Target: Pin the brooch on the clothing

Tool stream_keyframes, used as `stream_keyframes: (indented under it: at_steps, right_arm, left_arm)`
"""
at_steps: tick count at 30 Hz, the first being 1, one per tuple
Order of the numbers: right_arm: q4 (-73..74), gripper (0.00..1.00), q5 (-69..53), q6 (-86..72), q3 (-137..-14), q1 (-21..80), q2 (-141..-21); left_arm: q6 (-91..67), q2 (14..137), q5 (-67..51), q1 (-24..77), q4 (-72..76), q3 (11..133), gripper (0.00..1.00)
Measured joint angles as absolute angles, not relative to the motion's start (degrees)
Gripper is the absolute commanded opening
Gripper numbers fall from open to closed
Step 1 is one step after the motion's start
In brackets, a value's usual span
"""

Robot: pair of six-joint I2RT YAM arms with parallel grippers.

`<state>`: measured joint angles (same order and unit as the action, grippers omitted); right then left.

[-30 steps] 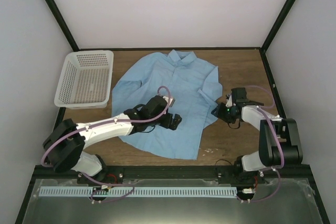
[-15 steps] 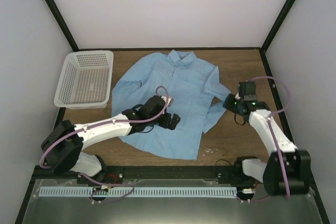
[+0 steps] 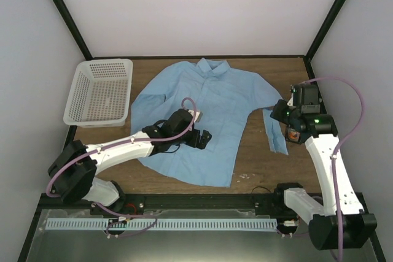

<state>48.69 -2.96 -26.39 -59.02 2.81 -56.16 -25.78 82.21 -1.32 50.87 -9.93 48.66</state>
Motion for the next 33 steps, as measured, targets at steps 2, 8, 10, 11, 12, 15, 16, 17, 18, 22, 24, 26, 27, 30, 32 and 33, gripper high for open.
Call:
stream_keyframes:
  at_steps: [2,8,10,11,12,15,16,17,18,22,24,26,27,30,32,33]
  right_arm:
    - [51.2,0.01,-2.9,-25.6,-60.6,2.8,-56.2]
    - [58.2,0.02,-3.2,-24.0,-62.3,2.8,-58.1]
    - [59.6,0.02,-5.5,-23.4,-62.2,2.9,-59.2]
    - [60.0,0.05,-7.5,-22.9,-62.1,3.1,-59.8]
    - [60.0,0.13,-10.6,-22.3,-61.7,3.6,-60.5]
    - [57.2,0.41,-21.2,-21.2,-58.1,7.4,-61.6]
    - [54.7,0.41,-26.4,-21.2,-55.4,9.6,-61.6]
    - [52.2,0.42,-30.8,-21.7,-52.9,11.5,-61.6]
    - [49.5,0.44,-35.2,-22.2,-50.4,13.2,-61.7]
    - [44.9,0.71,-38.7,-24.3,-48.2,16.1,-63.7]
    - [45.0,0.79,-30.2,-25.6,-50.6,15.3,-63.6]
    - [44.7,0.91,-22.9,-26.9,-52.4,12.4,-63.1]
    - [44.7,0.98,-19.1,-27.5,-52.9,10.1,-62.7]
    - [46.3,1.0,-8.6,-30.3,-53.0,5.2,-62.0]
    - [48.0,1.0,-2.5,-32.3,-52.7,3.8,-61.9]
    - [48.4,1.0,-0.3,-33.3,-52.2,3.2,-61.7]
  left_arm:
    - [-25.8,82.2,-1.4,50.9,-9.9,48.7,1.0]
    - [-26.0,81.8,-1.7,50.5,-9.9,48.7,1.0]
    - [-26.2,81.6,-2.4,50.4,-9.7,48.7,1.0]
    - [-26.3,81.5,-2.9,50.3,-9.5,48.7,1.0]
    - [-26.4,81.5,-3.4,50.3,-9.1,48.7,1.0]
    - [-26.9,81.5,-4.6,50.2,-8.4,48.7,1.0]
    - [-26.9,81.5,-4.9,50.2,-8.2,48.7,1.0]
    - [-27.0,81.4,-5.2,50.2,-8.0,48.7,1.0]
    - [-27.1,81.4,-5.3,50.1,-8.0,48.6,1.0]
    - [-27.7,79.3,-5.9,48.5,-7.2,47.4,1.0]
    - [-28.3,77.2,-6.3,47.2,-6.9,45.9,1.0]
    - [-28.4,75.8,-6.4,46.7,-6.8,45.1,1.0]
    - [-28.5,75.4,-6.5,46.6,-6.8,44.8,1.0]
    - [-28.5,74.8,-6.8,46.6,-6.7,44.1,1.0]
    - [-28.6,74.8,-6.8,46.5,-6.6,43.9,1.0]
    - [-28.6,74.8,-6.9,46.5,-6.5,43.8,1.0]
